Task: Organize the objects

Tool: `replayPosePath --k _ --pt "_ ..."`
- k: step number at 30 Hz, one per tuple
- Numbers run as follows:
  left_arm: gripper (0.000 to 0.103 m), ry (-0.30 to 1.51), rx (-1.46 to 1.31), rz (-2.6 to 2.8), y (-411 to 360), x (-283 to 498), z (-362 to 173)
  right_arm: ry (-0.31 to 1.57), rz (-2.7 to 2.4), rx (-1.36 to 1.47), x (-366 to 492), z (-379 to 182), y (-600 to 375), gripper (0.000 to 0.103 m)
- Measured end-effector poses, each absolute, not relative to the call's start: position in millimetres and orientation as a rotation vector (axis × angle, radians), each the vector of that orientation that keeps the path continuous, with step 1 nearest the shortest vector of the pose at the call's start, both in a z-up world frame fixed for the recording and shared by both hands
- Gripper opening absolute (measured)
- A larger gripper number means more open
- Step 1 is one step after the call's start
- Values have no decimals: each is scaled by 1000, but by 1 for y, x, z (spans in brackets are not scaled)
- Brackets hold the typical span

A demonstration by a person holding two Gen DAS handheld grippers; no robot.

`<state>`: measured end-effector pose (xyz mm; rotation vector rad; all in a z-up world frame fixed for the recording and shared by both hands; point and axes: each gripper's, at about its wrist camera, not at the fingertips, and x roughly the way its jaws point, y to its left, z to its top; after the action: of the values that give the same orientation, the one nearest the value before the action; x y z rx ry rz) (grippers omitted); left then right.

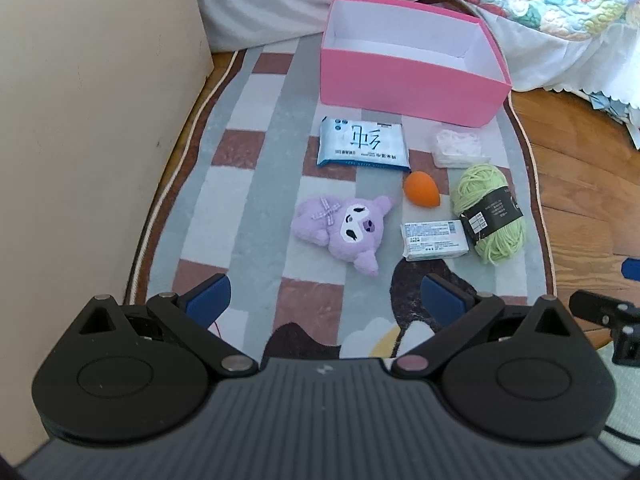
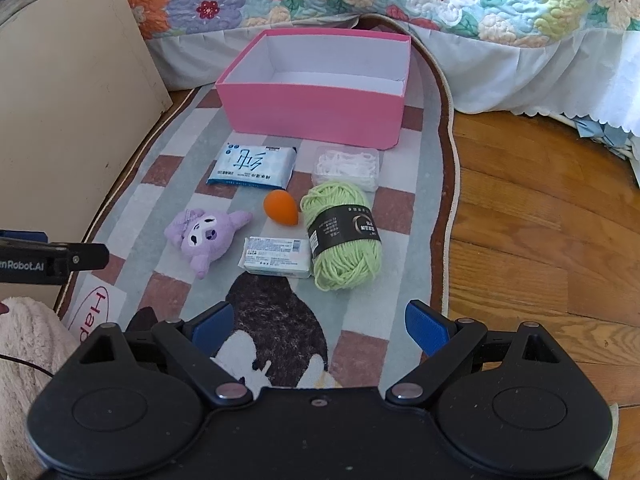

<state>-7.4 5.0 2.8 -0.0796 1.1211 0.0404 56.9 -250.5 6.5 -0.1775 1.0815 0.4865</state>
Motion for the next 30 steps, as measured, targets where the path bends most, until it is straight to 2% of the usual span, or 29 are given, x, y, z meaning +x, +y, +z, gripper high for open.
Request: replayPosePath --k 9,30 --pt "103 1150 -51 95 10 -3 -16 1095 511 -206 51 3 -241 95" --pt "103 1133 -41 48 -1 -7 1 1092 517 -214 50 3 -241 95"
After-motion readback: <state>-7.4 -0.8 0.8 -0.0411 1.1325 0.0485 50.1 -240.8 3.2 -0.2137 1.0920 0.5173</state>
